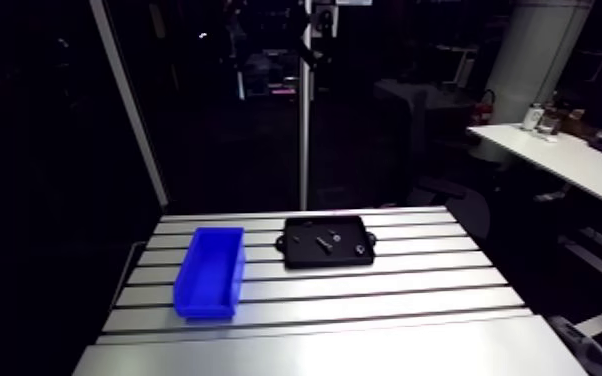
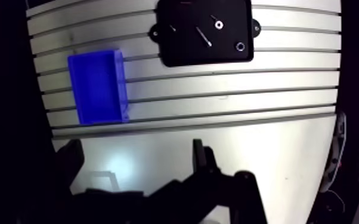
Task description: Pick up the M10 bolt from the tray and put it into the blue bin.
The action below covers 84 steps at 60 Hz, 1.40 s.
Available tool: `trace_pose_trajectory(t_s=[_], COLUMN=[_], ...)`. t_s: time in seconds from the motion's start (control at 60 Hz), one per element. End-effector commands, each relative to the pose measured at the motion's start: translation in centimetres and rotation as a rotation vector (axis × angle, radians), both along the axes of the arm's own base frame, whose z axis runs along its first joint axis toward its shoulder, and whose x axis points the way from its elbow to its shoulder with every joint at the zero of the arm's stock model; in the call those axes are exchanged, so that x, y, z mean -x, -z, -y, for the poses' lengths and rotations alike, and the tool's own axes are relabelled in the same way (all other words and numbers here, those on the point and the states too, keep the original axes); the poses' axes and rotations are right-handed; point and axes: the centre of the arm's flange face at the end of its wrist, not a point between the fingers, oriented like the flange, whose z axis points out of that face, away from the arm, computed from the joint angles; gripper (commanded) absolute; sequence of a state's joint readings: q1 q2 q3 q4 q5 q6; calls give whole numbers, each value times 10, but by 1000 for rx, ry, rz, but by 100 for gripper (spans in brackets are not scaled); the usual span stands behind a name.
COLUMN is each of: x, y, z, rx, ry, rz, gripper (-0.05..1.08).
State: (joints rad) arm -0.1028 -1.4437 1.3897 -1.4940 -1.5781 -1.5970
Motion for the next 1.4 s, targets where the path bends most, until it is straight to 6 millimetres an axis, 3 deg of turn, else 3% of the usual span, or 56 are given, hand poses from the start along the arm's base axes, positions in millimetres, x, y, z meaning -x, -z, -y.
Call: trace_pose_trajectory(t_s=[0.017,0.8,1.4], x=[0,11,36], y=[1,8,42], z=[0,-2,-12], rx=[1,-11,-2], ry=[1,-22,-257], rz=[1,13,12], gripper=[1,1,1])
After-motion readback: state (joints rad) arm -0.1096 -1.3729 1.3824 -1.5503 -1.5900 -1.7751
